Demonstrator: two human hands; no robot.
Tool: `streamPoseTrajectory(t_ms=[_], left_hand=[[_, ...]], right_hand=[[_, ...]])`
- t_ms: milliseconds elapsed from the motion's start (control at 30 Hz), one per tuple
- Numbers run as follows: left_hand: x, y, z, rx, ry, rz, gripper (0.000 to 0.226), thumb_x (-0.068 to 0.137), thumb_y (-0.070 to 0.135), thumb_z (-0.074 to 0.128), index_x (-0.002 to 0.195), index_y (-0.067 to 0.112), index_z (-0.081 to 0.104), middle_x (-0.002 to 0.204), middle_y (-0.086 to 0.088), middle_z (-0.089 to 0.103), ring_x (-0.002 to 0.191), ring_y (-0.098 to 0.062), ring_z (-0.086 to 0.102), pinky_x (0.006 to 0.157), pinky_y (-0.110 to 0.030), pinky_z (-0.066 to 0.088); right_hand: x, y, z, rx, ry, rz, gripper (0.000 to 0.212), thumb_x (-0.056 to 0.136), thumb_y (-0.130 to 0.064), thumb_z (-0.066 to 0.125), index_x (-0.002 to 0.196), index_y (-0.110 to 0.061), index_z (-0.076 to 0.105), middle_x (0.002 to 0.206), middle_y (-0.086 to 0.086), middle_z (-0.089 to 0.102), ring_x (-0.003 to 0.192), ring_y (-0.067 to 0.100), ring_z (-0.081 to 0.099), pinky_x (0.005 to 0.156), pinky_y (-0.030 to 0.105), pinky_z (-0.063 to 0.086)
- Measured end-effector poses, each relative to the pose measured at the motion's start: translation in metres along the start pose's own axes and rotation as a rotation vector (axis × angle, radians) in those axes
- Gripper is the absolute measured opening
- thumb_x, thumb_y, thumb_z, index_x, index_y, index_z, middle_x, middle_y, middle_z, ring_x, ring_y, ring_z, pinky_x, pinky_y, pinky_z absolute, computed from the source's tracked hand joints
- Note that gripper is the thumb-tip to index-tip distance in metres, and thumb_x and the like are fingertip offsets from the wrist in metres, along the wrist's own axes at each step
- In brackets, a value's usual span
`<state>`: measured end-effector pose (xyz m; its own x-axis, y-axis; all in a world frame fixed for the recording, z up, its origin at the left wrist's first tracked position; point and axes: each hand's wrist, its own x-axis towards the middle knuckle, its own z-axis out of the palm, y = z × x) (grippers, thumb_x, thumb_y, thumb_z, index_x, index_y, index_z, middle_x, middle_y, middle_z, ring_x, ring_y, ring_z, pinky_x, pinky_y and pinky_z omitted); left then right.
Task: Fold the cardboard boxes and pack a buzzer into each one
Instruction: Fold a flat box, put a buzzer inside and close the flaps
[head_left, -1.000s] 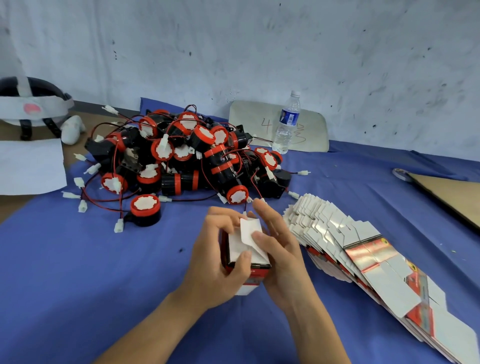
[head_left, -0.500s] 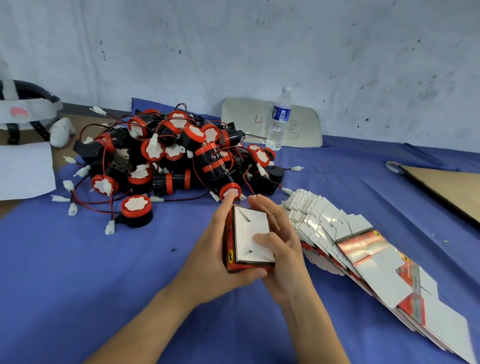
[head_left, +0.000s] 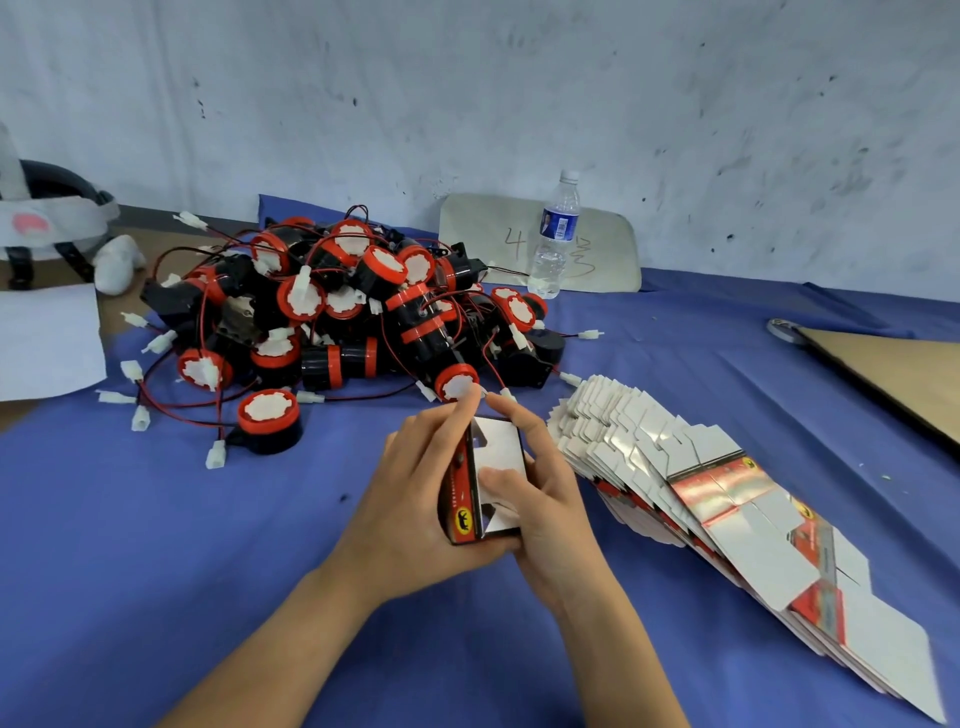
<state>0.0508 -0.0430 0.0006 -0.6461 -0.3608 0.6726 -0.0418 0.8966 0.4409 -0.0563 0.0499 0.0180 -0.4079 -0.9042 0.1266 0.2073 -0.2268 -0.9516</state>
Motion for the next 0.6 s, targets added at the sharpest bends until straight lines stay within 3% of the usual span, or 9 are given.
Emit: streamPoseTrajectory(t_ms=[133,233,300,367,500,600], left_hand=[[0.0,-0.003,0.0,0.002,-0.004,0.009,0.112,0.064,0.065,0.07,0.152,0.034,0.008,0.139,0.021,0.027,0.124,0.007,0.029,0.095,-0.033,0.044],[0.001,-0.003,-0.002,-0.137,-0.015,-0.045,0.114,0.064,0.063,0.074,0.149,0.048,0.0,0.141,0.034,0.023,0.13,0.006,0.033,0.102,-0.022,0.04],[0.002,-0.005,-0.001,-0.245,0.017,-0.07,0.114,0.064,0.058,0.077,0.149,0.05,0.001,0.142,0.035,0.026,0.132,0.006,0.035,0.101,-0.009,0.034],[0.003,-0.007,-0.001,-0.318,0.049,-0.102,0.112,0.065,0.058,0.077,0.149,0.05,0.003,0.143,0.034,0.029,0.133,0.006,0.036,0.1,-0.005,0.032],[0.002,-0.013,-0.001,-0.458,-0.055,-0.171,0.109,0.066,0.056,0.079,0.149,0.051,0.008,0.15,0.026,0.032,0.137,0.003,0.035,0.102,-0.01,0.036],[0.004,-0.025,-0.009,-0.365,-0.099,-0.17,0.099,0.065,0.074,0.069,0.147,0.054,0.017,0.152,0.026,0.03,0.14,0.001,0.029,0.111,-0.029,0.033]], right_hand=[[0.0,0.001,0.0,-0.037,-0.007,-0.011,0.064,0.073,-0.005,0.046,0.125,-0.038,0.059,0.12,0.021,0.06,0.095,0.026,0.059,0.072,0.033,0.053],[0.001,0.0,-0.001,0.171,-0.012,0.011,0.067,0.069,-0.01,0.043,0.128,-0.039,0.058,0.125,0.009,0.064,0.103,0.022,0.062,0.076,0.03,0.054],[0.002,-0.001,-0.002,0.292,0.02,0.053,0.064,0.072,-0.016,0.053,0.132,-0.037,0.052,0.122,0.007,0.067,0.102,0.022,0.066,0.073,0.031,0.055],[0.002,0.001,-0.003,0.376,0.055,0.142,0.068,0.073,-0.019,0.068,0.136,-0.03,0.046,0.119,0.009,0.069,0.097,0.021,0.069,0.066,0.03,0.056],[0.001,-0.001,-0.005,0.46,-0.099,0.259,0.07,0.073,-0.02,0.078,0.137,-0.01,0.05,0.122,0.016,0.064,0.097,0.025,0.068,0.063,0.033,0.057],[0.002,-0.004,-0.007,0.512,-0.131,0.148,0.078,0.067,-0.02,0.085,0.136,-0.011,0.051,0.125,0.013,0.063,0.103,0.024,0.066,0.071,0.036,0.059]])
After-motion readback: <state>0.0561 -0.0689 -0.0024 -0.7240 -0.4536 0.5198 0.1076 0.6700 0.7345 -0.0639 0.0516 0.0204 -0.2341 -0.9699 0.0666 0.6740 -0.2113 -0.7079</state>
